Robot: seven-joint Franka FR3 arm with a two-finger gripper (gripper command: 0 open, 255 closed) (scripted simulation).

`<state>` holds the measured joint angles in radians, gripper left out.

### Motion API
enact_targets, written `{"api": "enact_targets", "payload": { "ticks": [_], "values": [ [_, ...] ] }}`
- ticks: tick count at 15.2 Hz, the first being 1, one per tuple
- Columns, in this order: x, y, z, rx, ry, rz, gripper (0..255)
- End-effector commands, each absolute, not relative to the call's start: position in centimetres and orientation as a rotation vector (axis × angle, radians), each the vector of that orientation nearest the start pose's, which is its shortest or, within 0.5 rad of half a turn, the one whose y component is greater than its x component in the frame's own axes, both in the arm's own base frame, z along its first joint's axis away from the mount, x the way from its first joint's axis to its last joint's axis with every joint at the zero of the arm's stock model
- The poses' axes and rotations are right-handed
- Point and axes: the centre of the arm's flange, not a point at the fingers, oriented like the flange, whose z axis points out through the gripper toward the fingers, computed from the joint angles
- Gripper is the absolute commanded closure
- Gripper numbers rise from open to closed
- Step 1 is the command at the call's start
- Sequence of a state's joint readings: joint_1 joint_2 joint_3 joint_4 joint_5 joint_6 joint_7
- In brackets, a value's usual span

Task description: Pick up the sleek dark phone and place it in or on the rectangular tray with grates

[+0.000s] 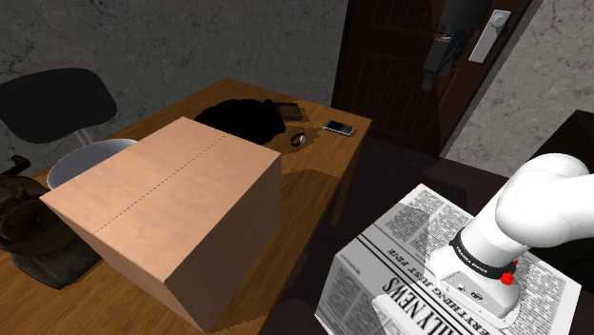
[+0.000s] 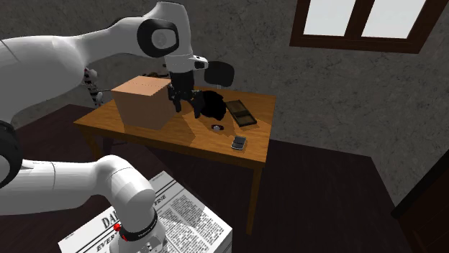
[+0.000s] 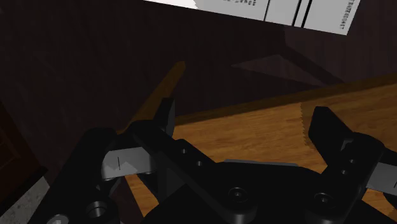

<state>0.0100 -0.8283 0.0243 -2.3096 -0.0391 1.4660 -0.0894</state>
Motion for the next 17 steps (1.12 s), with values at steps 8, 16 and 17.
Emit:
{"api": "enact_targets", "payload": {
  "ticks": [8, 16, 17],
  "values": [
    [34.6, -1.3, 55.1, -3.173, -0.203, 0.016, 0],
    [41.8, -3.5, 47.7, -3.15, -0.229, 0.003, 0],
    [42.7, -3.8, 46.8, -3.147, -0.233, 0.002, 0]
  ]
}}
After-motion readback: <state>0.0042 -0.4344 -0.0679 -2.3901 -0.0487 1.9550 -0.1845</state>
